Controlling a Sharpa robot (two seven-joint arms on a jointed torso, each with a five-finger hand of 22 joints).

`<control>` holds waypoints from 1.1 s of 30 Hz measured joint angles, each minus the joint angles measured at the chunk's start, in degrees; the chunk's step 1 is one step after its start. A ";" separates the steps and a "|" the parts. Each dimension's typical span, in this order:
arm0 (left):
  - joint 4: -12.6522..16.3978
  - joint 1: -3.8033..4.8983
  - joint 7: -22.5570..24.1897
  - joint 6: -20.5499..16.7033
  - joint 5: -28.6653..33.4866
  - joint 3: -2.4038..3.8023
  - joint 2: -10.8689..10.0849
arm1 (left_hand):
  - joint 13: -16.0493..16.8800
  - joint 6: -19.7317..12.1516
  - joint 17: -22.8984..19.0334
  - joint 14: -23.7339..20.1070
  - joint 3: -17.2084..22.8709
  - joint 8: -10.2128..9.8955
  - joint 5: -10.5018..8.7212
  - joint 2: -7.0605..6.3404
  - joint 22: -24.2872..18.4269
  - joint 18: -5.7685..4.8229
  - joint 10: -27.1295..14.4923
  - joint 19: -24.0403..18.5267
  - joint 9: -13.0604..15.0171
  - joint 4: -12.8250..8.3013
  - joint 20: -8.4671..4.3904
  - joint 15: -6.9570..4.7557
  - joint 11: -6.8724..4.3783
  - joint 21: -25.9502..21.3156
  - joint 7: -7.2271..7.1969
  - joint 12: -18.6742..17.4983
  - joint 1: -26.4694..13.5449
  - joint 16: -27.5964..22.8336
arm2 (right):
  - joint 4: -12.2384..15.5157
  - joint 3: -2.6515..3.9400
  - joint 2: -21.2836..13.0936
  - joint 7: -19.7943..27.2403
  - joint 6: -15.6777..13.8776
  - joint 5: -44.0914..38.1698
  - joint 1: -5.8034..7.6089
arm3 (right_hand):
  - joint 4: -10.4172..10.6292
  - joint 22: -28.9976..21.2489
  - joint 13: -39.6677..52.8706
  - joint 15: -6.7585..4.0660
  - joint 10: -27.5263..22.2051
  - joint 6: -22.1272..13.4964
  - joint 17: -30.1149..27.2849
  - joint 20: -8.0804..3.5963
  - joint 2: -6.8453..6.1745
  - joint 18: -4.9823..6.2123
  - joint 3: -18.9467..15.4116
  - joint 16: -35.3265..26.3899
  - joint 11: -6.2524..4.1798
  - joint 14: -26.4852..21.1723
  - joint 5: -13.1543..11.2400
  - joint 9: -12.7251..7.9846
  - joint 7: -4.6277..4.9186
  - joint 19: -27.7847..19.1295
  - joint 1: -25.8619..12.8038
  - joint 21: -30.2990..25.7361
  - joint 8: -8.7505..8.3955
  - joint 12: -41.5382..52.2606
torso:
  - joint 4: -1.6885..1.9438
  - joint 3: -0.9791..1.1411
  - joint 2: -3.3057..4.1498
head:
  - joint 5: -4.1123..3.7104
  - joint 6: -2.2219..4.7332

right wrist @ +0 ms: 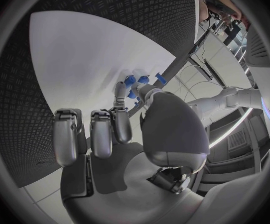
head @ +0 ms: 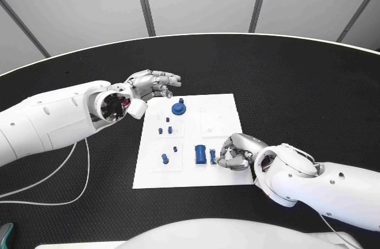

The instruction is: Assemble the parts on the task board

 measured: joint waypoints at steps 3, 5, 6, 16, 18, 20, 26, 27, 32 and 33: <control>0.00 0.00 -0.01 0.00 0.00 0.00 0.01 | 0.00 0.00 0.00 0.00 0.00 0.00 0.00 0.00 0.00 0.00 0.00 0.00 0.00 0.00 0.00 0.00 0.00 0.00 0.00 0.00 0.00 0.00 | -0.37 0.00 0.29 -0.01 0.32 0.00 0.00 | 0.00 0.00 0.00 0.00 0.00 0.00 0.00 0.00 0.15 0.00 0.00 0.00 0.00 0.00 0.00 0.00 0.00 0.00 0.15 0.00 0.00 0.24 | -0.03 0.01 0.00 | 0.02 -0.04; 0.01 0.00 -0.01 0.01 0.00 0.00 0.01 | 0.00 0.00 0.00 0.00 0.00 0.00 0.00 0.00 0.00 0.00 0.00 0.00 0.00 0.00 0.00 0.00 0.00 0.00 0.00 0.00 0.00 0.00 | -0.51 0.00 0.43 -0.01 0.51 0.00 0.00 | -0.06 0.00 0.00 0.00 0.00 0.00 0.00 0.00 0.20 0.00 -0.06 0.00 0.00 0.00 -0.36 -0.05 0.00 0.00 0.67 0.00 0.00 0.28 | -0.03 0.01 0.00 | 0.03 -0.12; 0.02 0.00 -0.02 0.00 0.00 0.00 0.00 | 0.00 0.00 0.00 0.00 0.00 0.00 0.00 0.00 0.00 0.00 0.00 0.00 0.00 0.00 0.00 0.00 0.00 0.00 0.00 0.00 0.00 0.00 | -0.62 0.00 0.54 -0.01 0.64 0.00 0.00 | -0.16 0.00 0.00 0.00 0.00 0.00 0.00 0.00 0.18 0.00 -0.16 0.00 0.00 0.00 -0.49 -0.06 0.00 0.00 0.68 0.00 0.00 0.28 | -0.02 0.03 0.01 | 0.03 -0.14; 0.07 0.00 -0.03 -0.07 0.00 0.00 -0.08 | 0.00 0.00 0.00 0.00 0.00 0.00 0.00 0.00 0.01 0.00 0.00 0.00 0.00 0.00 0.00 0.00 0.00 0.00 0.00 0.00 0.00 0.00 | -1.71 -0.01 1.36 -0.12 -0.10 0.00 -0.01 | -0.31 0.00 0.04 -0.19 -0.21 0.00 0.05 0.00 0.40 0.00 -0.01 0.00 -0.21 0.20 -0.97 -0.11 0.00 0.00 1.02 0.00 0.25 0.28 | -0.01 0.07 0.02 | -0.01 -0.25; 0.08 0.00 -0.03 -0.08 0.00 0.00 -0.08 | -0.01 0.00 0.00 0.00 0.00 0.00 0.00 0.00 0.01 0.00 0.00 0.00 0.00 0.00 0.00 0.00 0.00 0.00 0.00 0.00 0.00 0.00 | -1.98 -0.01 1.57 -0.12 -0.25 0.00 -0.01 | -0.31 0.00 0.04 -0.19 -0.21 0.00 0.05 0.00 0.60 0.00 0.00 0.00 -0.21 0.20 -1.16 -0.11 0.00 0.00 1.22 0.00 0.25 0.28 | 0.01 0.07 0.02 | -0.02 -0.26; 0.11 0.00 -0.03 -0.09 0.00 0.00 -0.11 | -0.01 0.00 0.01 0.00 0.00 0.00 0.00 0.00 0.01 0.00 0.00 0.00 0.00 0.00 0.00 0.00 0.00 0.00 0.00 0.00 0.00 0.00 | -2.10 0.00 1.70 -0.10 -0.32 0.00 -0.01 | -0.31 0.00 0.04 -0.19 -0.21 0.00 0.04 0.00 0.60 0.00 -0.01 0.00 -0.21 0.19 -1.16 -0.11 0.00 0.00 1.21 0.00 0.25 0.28 | 0.02 0.07 0.02 | -0.08 -0.27; 0.17 0.00 -0.03 -0.17 0.00 0.00 -0.20 | -0.01 0.00 0.01 0.00 0.00 0.00 0.00 0.00 0.01 0.00 0.00 0.00 0.00 0.00 0.00 0.00 0.00 0.00 0.00 0.00 0.00 0.00 | -1.86 0.00 1.64 0.11 -0.76 0.00 -0.01 | -0.31 0.00 0.03 -0.19 -0.21 0.00 0.04 0.00 0.60 0.00 -0.01 0.00 -0.21 0.20 -1.16 -0.16 0.00 0.00 1.66 0.00 0.25 0.47 | 0.03 0.04 0.01 | -0.12 -0.30; 0.18 0.00 -0.03 -0.17 0.00 0.00 -0.21 | -0.01 0.00 0.01 0.00 0.00 0.00 0.00 0.00 0.01 0.00 0.00 0.00 0.00 0.00 0.00 0.00 0.00 0.00 0.00 0.00 0.00 0.00 | -1.68 0.00 1.55 0.20 -0.92 0.00 -0.01 | -0.31 0.00 0.03 -0.19 -0.21 0.00 0.04 0.00 0.57 -0.01 -0.01 0.00 -0.21 0.20 -1.16 -0.16 0.00 0.00 1.64 0.00 0.25 0.51 | 0.01 0.04 0.01 | -0.12 -0.30; 0.20 0.00 -0.04 -0.15 0.00 0.00 -0.24 | -0.01 0.00 0.01 0.00 0.00 0.00 0.00 0.00 0.01 0.00 0.00 0.00 -0.01 0.00 0.00 0.00 0.00 0.00 0.00 0.00 0.00 0.00 | -0.27 0.01 0.81 0.84 -1.39 0.00 -0.01 | -0.31 0.00 0.03 -0.19 -0.21 0.00 0.04 0.00 0.57 0.00 -0.01 0.00 -0.21 0.20 -1.16 -0.16 0.00 0.00 1.64 0.00 0.25 0.51 | -0.06 0.04 -0.04 | 0.01 -0.26; 0.21 0.00 -0.04 -0.14 0.00 0.00 -0.25 | -0.01 0.00 0.01 0.00 0.00 0.00 0.00 0.00 0.01 0.00 0.00 0.00 -0.01 0.00 0.00 0.00 0.00 0.00 0.00 0.00 0.00 0.00 | 0.00 0.01 0.67 0.93 -1.35 0.00 -0.01 | -0.31 0.00 0.03 -0.19 -0.21 0.00 0.03 0.00 0.57 0.00 -0.01 0.00 -0.21 0.20 -1.16 -0.16 0.00 0.00 1.64 0.00 0.25 0.51 | -0.06 0.04 -0.04 | 0.02 -0.25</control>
